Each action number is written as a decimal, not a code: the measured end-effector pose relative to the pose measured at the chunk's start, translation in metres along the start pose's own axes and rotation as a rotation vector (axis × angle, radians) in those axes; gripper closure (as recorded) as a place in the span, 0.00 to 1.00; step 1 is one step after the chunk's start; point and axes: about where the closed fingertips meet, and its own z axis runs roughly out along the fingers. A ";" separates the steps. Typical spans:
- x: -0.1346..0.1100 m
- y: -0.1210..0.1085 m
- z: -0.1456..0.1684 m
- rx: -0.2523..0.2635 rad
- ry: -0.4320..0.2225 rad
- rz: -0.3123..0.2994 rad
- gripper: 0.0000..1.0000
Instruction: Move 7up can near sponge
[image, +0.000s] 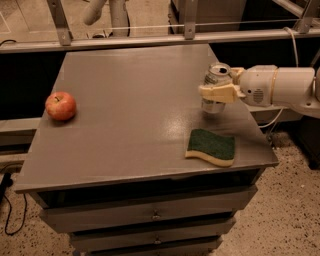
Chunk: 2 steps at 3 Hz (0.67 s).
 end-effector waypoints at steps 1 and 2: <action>0.018 0.007 -0.003 -0.004 -0.001 0.044 0.85; 0.028 0.015 -0.001 -0.012 0.003 0.069 0.62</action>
Offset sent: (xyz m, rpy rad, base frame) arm -0.0264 -0.0004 -0.0400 0.0499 0.0878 -0.0175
